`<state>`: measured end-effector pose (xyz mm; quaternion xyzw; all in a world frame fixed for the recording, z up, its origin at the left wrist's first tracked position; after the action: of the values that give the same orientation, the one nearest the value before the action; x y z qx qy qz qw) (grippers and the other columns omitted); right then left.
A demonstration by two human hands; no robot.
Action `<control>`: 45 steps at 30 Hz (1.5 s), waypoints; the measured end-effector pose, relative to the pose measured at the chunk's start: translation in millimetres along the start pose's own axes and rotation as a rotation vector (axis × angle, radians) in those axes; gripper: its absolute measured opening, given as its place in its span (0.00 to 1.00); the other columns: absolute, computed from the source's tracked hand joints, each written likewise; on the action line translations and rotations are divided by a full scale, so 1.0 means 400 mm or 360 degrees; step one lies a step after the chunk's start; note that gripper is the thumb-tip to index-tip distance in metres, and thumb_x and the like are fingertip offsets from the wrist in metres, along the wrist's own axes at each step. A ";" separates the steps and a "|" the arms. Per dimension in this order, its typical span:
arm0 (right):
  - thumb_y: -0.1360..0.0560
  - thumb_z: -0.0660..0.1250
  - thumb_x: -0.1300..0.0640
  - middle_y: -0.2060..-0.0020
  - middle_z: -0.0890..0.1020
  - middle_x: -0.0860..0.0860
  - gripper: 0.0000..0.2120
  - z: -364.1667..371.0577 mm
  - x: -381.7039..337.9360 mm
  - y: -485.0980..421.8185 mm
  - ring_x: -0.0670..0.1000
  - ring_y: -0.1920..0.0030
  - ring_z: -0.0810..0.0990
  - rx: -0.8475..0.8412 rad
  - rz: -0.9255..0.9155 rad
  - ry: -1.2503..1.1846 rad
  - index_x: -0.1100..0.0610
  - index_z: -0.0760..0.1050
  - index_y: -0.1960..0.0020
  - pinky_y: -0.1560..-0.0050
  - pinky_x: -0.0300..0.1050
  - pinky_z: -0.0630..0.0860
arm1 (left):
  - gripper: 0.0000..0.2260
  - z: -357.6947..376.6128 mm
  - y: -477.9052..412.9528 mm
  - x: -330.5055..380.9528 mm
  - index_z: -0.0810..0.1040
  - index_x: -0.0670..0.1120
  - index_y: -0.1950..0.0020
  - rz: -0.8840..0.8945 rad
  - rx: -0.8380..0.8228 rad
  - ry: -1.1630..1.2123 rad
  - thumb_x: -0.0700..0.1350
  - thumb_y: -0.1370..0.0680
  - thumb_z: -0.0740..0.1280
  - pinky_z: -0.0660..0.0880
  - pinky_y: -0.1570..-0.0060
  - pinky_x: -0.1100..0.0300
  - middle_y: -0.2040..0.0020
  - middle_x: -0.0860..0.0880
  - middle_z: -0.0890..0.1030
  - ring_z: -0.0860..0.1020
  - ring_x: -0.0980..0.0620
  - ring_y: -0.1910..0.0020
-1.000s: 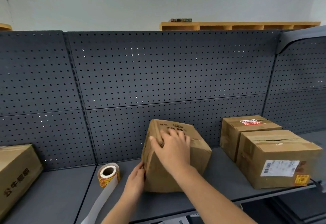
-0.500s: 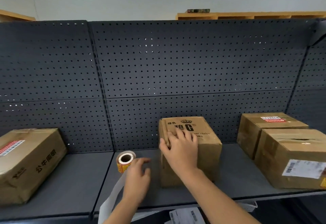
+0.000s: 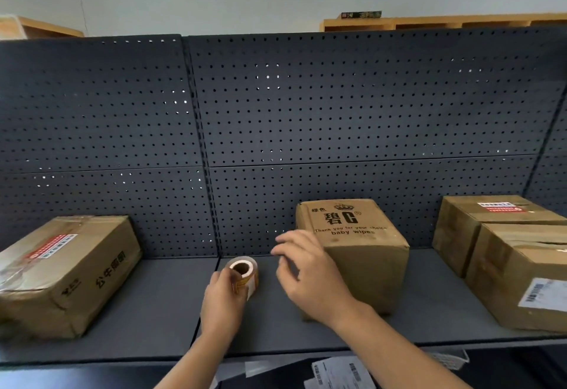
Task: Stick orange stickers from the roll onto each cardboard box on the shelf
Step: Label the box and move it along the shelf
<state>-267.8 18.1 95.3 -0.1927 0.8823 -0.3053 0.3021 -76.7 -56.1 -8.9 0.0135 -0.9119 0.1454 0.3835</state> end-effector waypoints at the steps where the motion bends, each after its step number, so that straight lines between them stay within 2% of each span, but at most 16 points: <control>1: 0.20 0.62 0.56 0.43 0.79 0.46 0.12 0.014 -0.011 -0.001 0.44 0.36 0.72 -0.0102 0.0022 -0.0070 0.55 0.82 0.43 0.34 0.34 0.69 | 0.09 0.001 0.005 -0.006 0.77 0.51 0.43 -0.0022 -0.0039 -0.0022 0.45 0.22 0.72 0.76 0.55 0.53 0.48 0.53 0.76 0.79 0.49 0.51; 5: 0.18 0.62 0.56 0.47 0.79 0.45 0.11 0.073 -0.015 -0.011 0.43 0.45 0.74 -0.0421 0.0224 -0.0194 0.54 0.81 0.41 0.43 0.37 0.73 | 0.13 -0.011 0.026 -0.029 0.79 0.54 0.39 -0.0109 -0.0114 0.0086 0.41 0.21 0.70 0.76 0.53 0.58 0.48 0.56 0.83 0.81 0.53 0.50; 8: 0.18 0.62 0.57 0.49 0.78 0.47 0.11 0.121 -0.003 -0.011 0.42 0.52 0.73 -0.0504 0.0342 -0.0196 0.56 0.80 0.41 0.50 0.34 0.71 | 0.10 -0.034 0.039 -0.033 0.80 0.53 0.45 -0.0156 -0.0144 0.0181 0.40 0.22 0.68 0.76 0.57 0.59 0.55 0.57 0.83 0.81 0.58 0.56; 9: 0.18 0.62 0.58 0.50 0.78 0.48 0.11 0.138 0.002 -0.009 0.43 0.53 0.74 -0.0521 0.0383 -0.0194 0.56 0.80 0.41 0.50 0.35 0.72 | 0.10 -0.042 0.043 -0.035 0.79 0.54 0.46 -0.0161 -0.0168 0.0204 0.40 0.22 0.68 0.77 0.57 0.58 0.55 0.57 0.83 0.81 0.58 0.56; 12: 0.19 0.62 0.59 0.50 0.78 0.49 0.09 0.191 0.017 0.001 0.47 0.51 0.77 -0.0545 0.0538 -0.0167 0.56 0.79 0.42 0.47 0.45 0.77 | 0.09 -0.062 0.058 -0.038 0.79 0.53 0.47 -0.0187 -0.0228 0.0272 0.39 0.22 0.68 0.74 0.59 0.65 0.54 0.56 0.83 0.80 0.59 0.55; 17: 0.19 0.62 0.60 0.49 0.80 0.49 0.11 0.273 0.027 0.025 0.48 0.49 0.79 -0.0588 0.0758 -0.0186 0.56 0.79 0.39 0.49 0.43 0.76 | 0.11 -0.080 0.090 -0.064 0.79 0.54 0.47 -0.0203 -0.0257 0.0321 0.38 0.22 0.70 0.72 0.59 0.72 0.52 0.57 0.83 0.80 0.63 0.53; 21: 0.18 0.64 0.56 0.40 0.83 0.51 0.17 0.322 0.029 0.050 0.51 0.39 0.81 -0.0701 0.0793 -0.0305 0.53 0.76 0.29 0.38 0.45 0.77 | 0.16 -0.081 0.114 -0.093 0.79 0.52 0.39 -0.0220 -0.0400 0.0260 0.35 0.23 0.68 0.72 0.59 0.73 0.50 0.56 0.82 0.79 0.62 0.51; 24: 0.18 0.67 0.55 0.42 0.85 0.53 0.15 0.342 0.030 0.060 0.51 0.41 0.83 -0.0672 0.0804 -0.0367 0.56 0.79 0.33 0.39 0.46 0.78 | 0.20 -0.087 0.119 -0.103 0.77 0.52 0.33 -0.0193 -0.0504 0.0222 0.35 0.23 0.67 0.73 0.57 0.74 0.47 0.58 0.81 0.78 0.62 0.47; 26: 0.18 0.68 0.55 0.44 0.86 0.51 0.13 0.347 0.031 0.067 0.48 0.43 0.83 -0.0642 0.0787 -0.0400 0.55 0.81 0.34 0.40 0.42 0.79 | 0.20 -0.091 0.116 -0.093 0.75 0.51 0.31 -0.0178 -0.0516 0.0241 0.38 0.22 0.69 0.73 0.53 0.72 0.44 0.58 0.81 0.78 0.61 0.45; 29: 0.19 0.68 0.55 0.44 0.86 0.48 0.15 0.348 0.039 0.072 0.44 0.44 0.82 -0.0609 0.0761 -0.0427 0.52 0.80 0.32 0.42 0.36 0.77 | 0.19 -0.089 0.105 -0.067 0.73 0.50 0.28 -0.0177 -0.0465 0.0312 0.49 0.18 0.68 0.75 0.44 0.66 0.40 0.55 0.81 0.79 0.58 0.42; 32: 0.19 0.68 0.56 0.43 0.85 0.46 0.15 0.342 0.044 0.074 0.42 0.43 0.81 -0.0575 0.0763 -0.0442 0.51 0.80 0.32 0.41 0.35 0.77 | 0.15 -0.073 0.090 -0.050 0.75 0.48 0.30 -0.0183 -0.0443 0.0339 0.49 0.16 0.66 0.73 0.54 0.69 0.47 0.57 0.81 0.79 0.60 0.49; 35: 0.19 0.69 0.57 0.48 0.86 0.44 0.12 0.332 0.055 0.078 0.42 0.46 0.83 -0.0531 0.0768 -0.0522 0.50 0.83 0.37 0.40 0.43 0.80 | 0.09 -0.060 0.076 -0.046 0.81 0.50 0.37 -0.0162 -0.0398 0.0354 0.46 0.17 0.67 0.76 0.54 0.70 0.49 0.56 0.85 0.82 0.61 0.50; 38: 0.20 0.70 0.57 0.57 0.87 0.41 0.07 0.320 0.068 0.081 0.40 0.53 0.84 -0.0442 0.0776 -0.0545 0.49 0.86 0.47 0.47 0.44 0.82 | 0.04 -0.053 0.073 -0.041 0.84 0.52 0.50 -0.0178 -0.0352 0.0493 0.43 0.20 0.71 0.78 0.55 0.69 0.56 0.56 0.86 0.84 0.59 0.53; 40: 0.21 0.71 0.58 0.62 0.86 0.41 0.07 0.314 0.077 0.084 0.40 0.58 0.83 -0.0390 0.0766 -0.0539 0.49 0.87 0.51 0.55 0.39 0.79 | 0.02 -0.054 0.076 -0.035 0.83 0.50 0.53 -0.0230 -0.0304 0.0647 0.44 0.21 0.74 0.77 0.58 0.69 0.58 0.53 0.86 0.83 0.59 0.56; 42: 0.22 0.72 0.59 0.61 0.86 0.41 0.06 0.309 0.084 0.086 0.40 0.58 0.83 -0.0366 0.0758 -0.0607 0.50 0.87 0.51 0.54 0.37 0.79 | 0.03 -0.054 0.077 -0.032 0.83 0.47 0.53 -0.0272 -0.0273 0.0784 0.44 0.22 0.75 0.77 0.59 0.68 0.59 0.51 0.86 0.83 0.58 0.59; 45: 0.23 0.73 0.61 0.55 0.88 0.44 0.08 0.305 0.085 0.085 0.41 0.51 0.85 -0.0397 0.0740 -0.0718 0.51 0.87 0.47 0.47 0.39 0.81 | 0.04 -0.053 0.073 -0.030 0.84 0.43 0.51 -0.0336 -0.0293 0.0971 0.42 0.23 0.76 0.77 0.59 0.69 0.60 0.48 0.87 0.84 0.58 0.59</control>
<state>-218.9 -26.2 -18.3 -0.0846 0.8441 -0.0676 0.5252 -57.3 -23.5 -10.6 0.0290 -0.7579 0.0192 0.6514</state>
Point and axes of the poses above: each hand's wrist, its own y-axis away from the middle knuckle, its own z-axis out of the palm, x = y × z, the point moved 1 cm from there along -y, towards the middle knuckle
